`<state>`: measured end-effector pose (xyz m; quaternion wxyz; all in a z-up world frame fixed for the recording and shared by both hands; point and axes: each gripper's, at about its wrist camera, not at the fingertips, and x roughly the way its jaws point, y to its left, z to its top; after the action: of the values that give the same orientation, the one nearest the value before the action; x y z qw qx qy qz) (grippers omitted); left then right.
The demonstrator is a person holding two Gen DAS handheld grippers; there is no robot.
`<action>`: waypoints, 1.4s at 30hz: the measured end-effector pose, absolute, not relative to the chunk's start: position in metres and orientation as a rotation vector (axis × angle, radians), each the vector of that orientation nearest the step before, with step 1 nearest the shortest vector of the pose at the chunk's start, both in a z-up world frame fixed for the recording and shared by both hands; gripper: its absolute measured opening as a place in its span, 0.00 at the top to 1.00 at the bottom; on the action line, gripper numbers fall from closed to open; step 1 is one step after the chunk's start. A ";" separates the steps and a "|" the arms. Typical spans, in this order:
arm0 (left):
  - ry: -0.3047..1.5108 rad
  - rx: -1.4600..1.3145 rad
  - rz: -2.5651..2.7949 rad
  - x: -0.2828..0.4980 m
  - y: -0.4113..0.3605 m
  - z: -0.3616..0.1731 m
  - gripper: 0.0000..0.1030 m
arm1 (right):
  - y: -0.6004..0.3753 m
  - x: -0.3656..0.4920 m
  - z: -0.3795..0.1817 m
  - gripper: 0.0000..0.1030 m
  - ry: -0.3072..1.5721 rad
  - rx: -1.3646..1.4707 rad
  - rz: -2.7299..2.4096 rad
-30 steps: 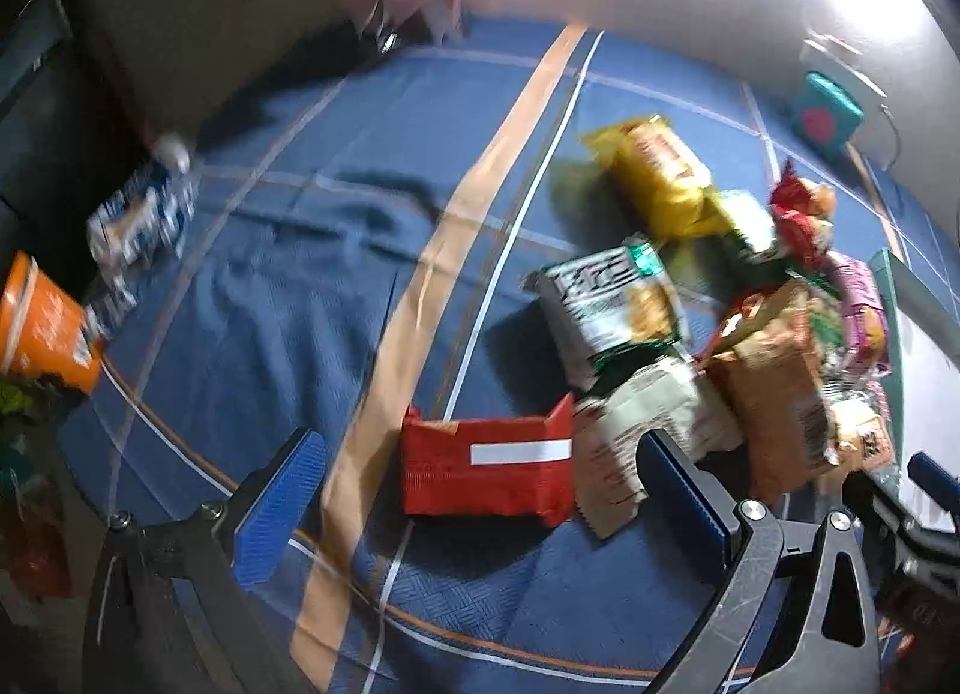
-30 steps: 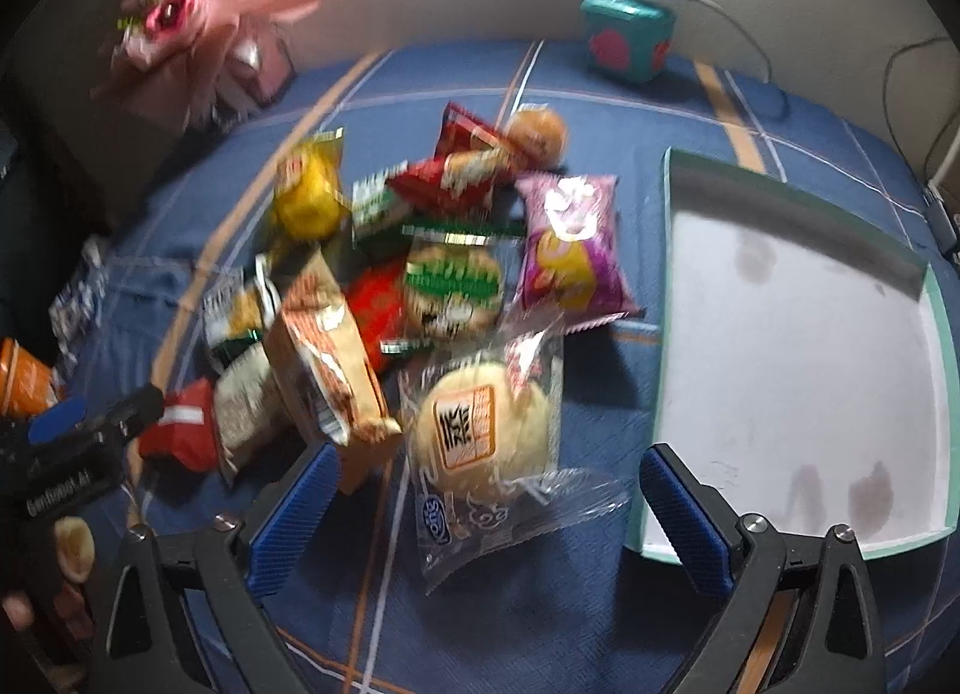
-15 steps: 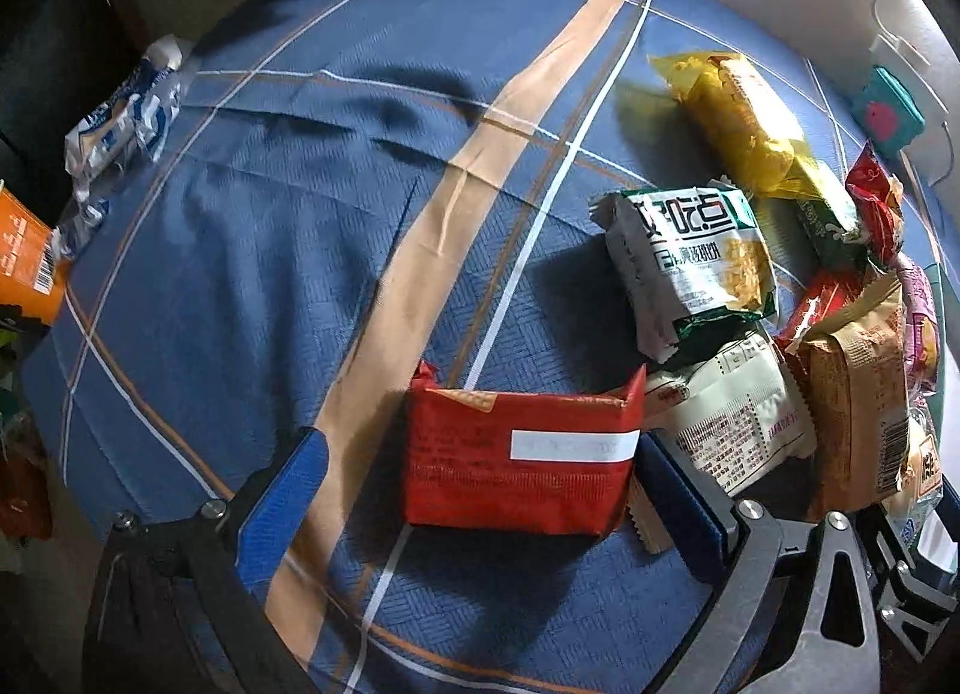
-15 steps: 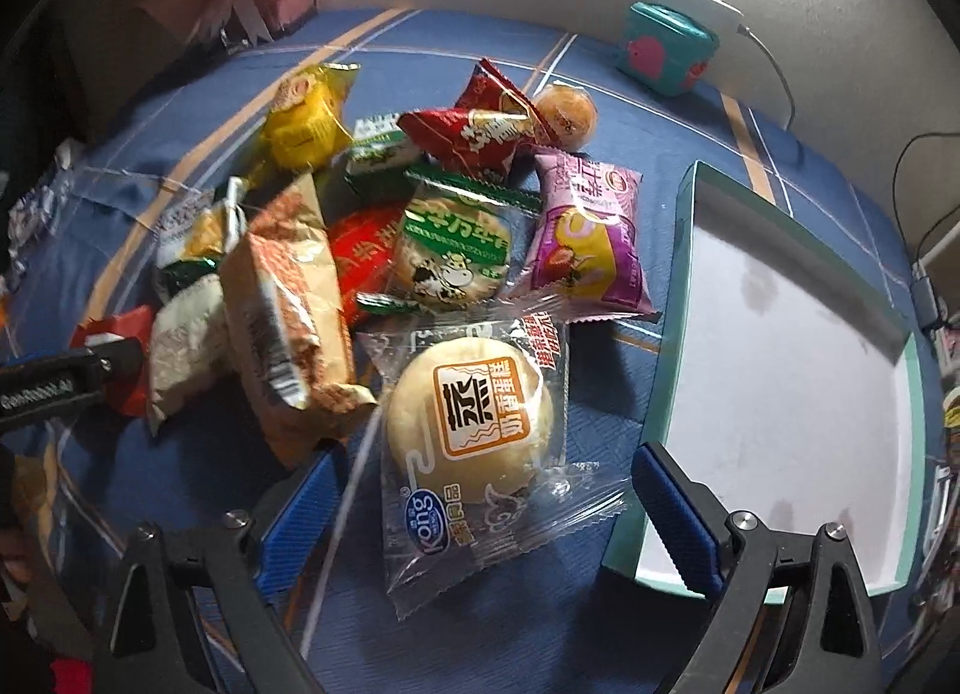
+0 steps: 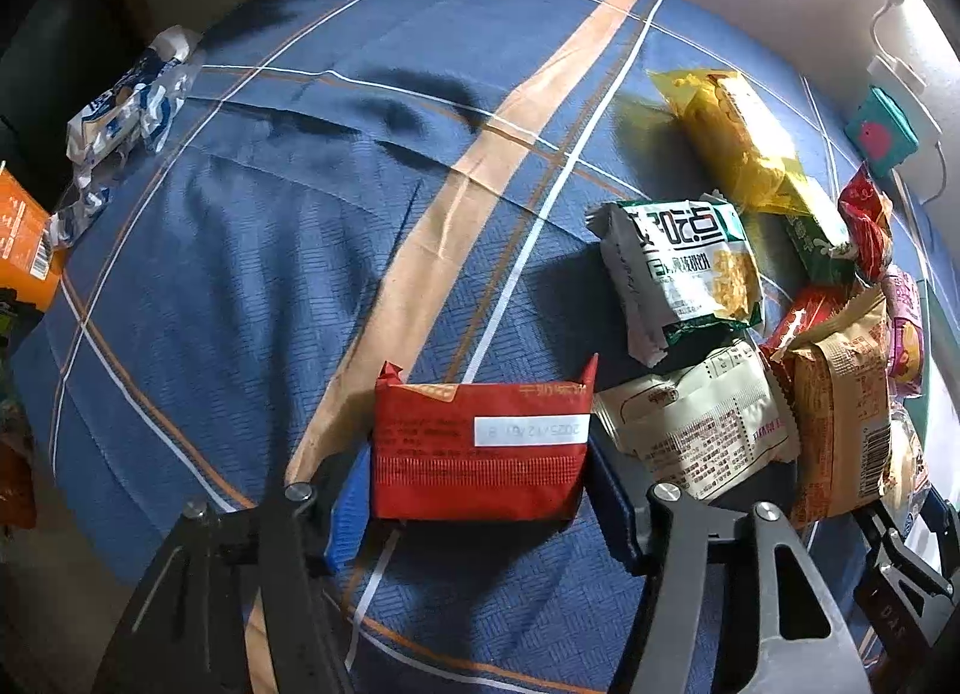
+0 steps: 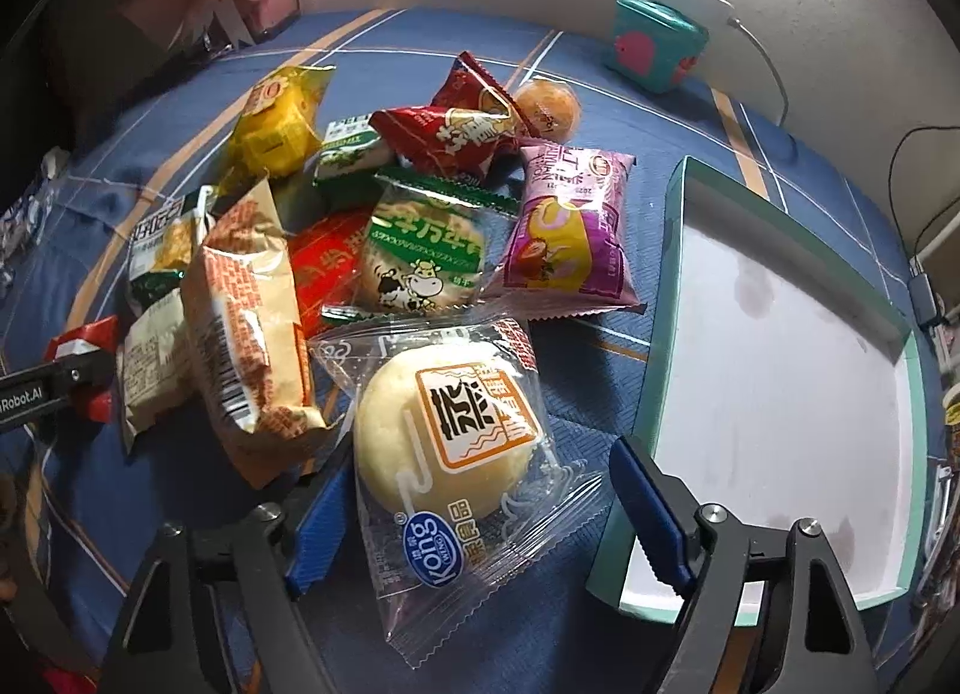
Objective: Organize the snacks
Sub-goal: 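Close left tool on the red box while right tool closes on the bun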
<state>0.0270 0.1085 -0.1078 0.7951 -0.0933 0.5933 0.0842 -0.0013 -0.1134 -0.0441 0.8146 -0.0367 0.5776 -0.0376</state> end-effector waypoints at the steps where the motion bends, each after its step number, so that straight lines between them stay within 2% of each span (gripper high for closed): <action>1: 1.274 -0.200 0.185 0.022 0.106 -0.101 0.37 | -0.115 0.000 -0.044 0.22 1.231 -0.070 -0.080; 9: 1.239 -0.202 0.183 0.011 0.102 -0.073 0.37 | -0.125 0.004 -0.041 0.29 1.208 0.000 -0.085; 10: 1.233 -0.201 0.183 0.008 0.101 -0.068 0.37 | -0.127 0.003 -0.040 0.31 1.196 0.006 -0.086; 11: 1.228 -0.199 0.182 0.008 0.101 -0.065 0.37 | -0.129 0.003 -0.039 0.43 1.192 0.019 -0.085; 25: 1.175 -0.150 0.109 0.029 0.034 -0.012 0.37 | -0.151 0.006 -0.043 0.47 1.188 0.198 -0.066; 34: 1.174 -0.138 0.043 0.054 -0.010 -0.015 0.37 | -0.166 0.005 -0.042 0.47 1.191 0.308 -0.044; 42: 1.171 -0.138 0.022 0.064 -0.013 -0.017 0.37 | -0.179 0.003 -0.033 0.47 1.182 0.402 -0.032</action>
<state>0.0637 -0.0129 -0.0168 0.8312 -0.0648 0.5521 0.0102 0.0027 -0.1792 -0.0330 0.8113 0.1883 0.5533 -0.0151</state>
